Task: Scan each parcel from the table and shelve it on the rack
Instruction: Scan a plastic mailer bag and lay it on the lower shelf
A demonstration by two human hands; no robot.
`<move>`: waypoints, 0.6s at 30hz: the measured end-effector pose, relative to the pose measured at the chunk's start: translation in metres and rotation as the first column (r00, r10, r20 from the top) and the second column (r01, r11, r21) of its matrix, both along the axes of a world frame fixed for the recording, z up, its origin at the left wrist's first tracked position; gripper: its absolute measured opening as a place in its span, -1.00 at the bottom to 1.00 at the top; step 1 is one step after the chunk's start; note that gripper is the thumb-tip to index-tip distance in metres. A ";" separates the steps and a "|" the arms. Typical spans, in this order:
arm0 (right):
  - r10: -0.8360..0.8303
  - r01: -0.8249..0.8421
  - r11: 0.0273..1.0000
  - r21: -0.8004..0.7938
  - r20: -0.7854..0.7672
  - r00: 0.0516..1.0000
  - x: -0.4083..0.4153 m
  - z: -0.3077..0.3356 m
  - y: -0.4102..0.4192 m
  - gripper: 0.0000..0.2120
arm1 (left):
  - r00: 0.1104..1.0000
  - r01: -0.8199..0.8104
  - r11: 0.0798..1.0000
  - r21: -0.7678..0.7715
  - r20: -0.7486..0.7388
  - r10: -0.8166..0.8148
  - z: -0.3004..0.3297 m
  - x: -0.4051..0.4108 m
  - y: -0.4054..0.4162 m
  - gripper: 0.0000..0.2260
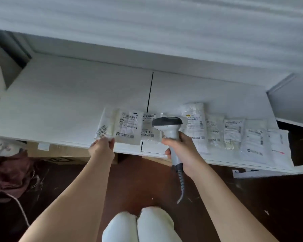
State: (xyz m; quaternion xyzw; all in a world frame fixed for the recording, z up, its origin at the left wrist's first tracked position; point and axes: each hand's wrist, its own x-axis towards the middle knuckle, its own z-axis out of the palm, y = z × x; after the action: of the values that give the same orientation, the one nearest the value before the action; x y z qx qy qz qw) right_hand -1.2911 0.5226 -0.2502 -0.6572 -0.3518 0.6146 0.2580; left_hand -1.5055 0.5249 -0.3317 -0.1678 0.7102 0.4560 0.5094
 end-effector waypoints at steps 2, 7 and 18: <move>-0.008 0.008 1.000 0.029 0.014 1.000 -0.001 -0.023 0.008 -0.83 | 0.964 0.200 0.974 -0.110 -0.155 -0.215 -0.032 -0.005 0.022 -0.74; -0.037 0.035 0.998 0.058 0.023 0.999 0.000 -0.054 0.016 -0.84 | 0.979 -0.193 0.966 0.173 0.094 0.179 -0.077 -0.021 0.038 -0.91; -0.185 0.184 0.982 -0.040 -0.034 0.982 0.038 0.066 -0.035 -0.87 | 0.971 0.205 0.978 0.039 0.121 -0.208 0.055 0.040 -0.003 -0.80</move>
State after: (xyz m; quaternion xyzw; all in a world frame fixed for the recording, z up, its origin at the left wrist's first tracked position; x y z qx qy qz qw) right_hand -1.2530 0.4881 -0.1843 -0.6798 -0.2732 0.6067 0.3084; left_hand -1.4659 0.5223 -0.2769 -0.1142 0.6846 0.3985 0.5995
